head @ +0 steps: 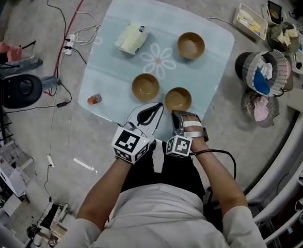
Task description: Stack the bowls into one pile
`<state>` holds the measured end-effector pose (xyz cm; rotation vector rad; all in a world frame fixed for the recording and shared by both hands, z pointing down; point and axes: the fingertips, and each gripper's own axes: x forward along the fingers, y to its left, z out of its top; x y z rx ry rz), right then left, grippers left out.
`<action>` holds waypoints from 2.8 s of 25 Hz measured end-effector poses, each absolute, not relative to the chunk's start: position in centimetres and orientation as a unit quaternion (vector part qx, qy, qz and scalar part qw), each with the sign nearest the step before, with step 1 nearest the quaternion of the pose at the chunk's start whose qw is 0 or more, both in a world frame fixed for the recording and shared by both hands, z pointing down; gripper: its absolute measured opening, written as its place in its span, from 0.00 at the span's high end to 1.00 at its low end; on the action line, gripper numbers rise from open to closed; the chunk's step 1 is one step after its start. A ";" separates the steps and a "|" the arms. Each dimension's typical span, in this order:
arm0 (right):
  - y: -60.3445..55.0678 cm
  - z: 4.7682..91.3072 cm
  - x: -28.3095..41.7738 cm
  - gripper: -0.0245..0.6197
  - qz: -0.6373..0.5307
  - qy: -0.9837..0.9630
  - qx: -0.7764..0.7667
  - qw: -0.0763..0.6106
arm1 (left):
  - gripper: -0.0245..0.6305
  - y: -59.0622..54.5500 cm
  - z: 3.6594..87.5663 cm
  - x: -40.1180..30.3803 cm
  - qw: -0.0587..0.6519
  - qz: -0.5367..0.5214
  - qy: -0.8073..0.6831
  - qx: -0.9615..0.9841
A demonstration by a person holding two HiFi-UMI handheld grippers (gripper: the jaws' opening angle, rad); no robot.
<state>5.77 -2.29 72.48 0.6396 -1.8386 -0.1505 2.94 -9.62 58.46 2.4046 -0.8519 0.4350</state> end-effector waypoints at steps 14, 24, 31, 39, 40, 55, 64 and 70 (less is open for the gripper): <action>-6.3 68.1 9.5 0.92 -0.075 -0.769 0.299 0.560 | 0.95 -12.0 56.4 5.6 0.254 0.144 -0.303 0.907; -13.7 65.1 13.2 0.92 -0.089 -0.762 0.320 0.556 | 0.95 -16.3 54.9 7.6 0.242 0.137 -0.309 0.910; -19.9 64.8 14.0 0.92 -0.102 -0.765 0.329 0.545 | 0.95 -19.1 54.9 8.1 0.241 0.139 -0.315 0.907; -24.3 66.8 14.2 0.92 -0.092 -0.764 0.315 0.556 | 0.95 -21.1 55.3 7.8 0.246 0.143 -0.327 0.901; -24.6 67.1 14.2 0.92 -0.090 -0.763 0.312 0.558 | 0.95 -21.2 55.3 7.6 0.247 0.143 -0.329 0.900; -25.4 69.2 13.3 0.83 -0.016 -0.781 0.317 0.538 | 0.95 -21.4 56.2 6.0 0.257 0.146 -0.343 0.891; -24.2 67.0 11.5 0.83 -0.035 -0.786 0.340 0.515 | 0.95 -20.3 55.8 4.6 0.256 0.144 -0.352 0.889; -21.0 65.2 8.6 0.84 -0.049 -0.797 0.351 0.490 | 0.95 -18.4 55.7 2.8 0.252 0.140 -0.356 0.889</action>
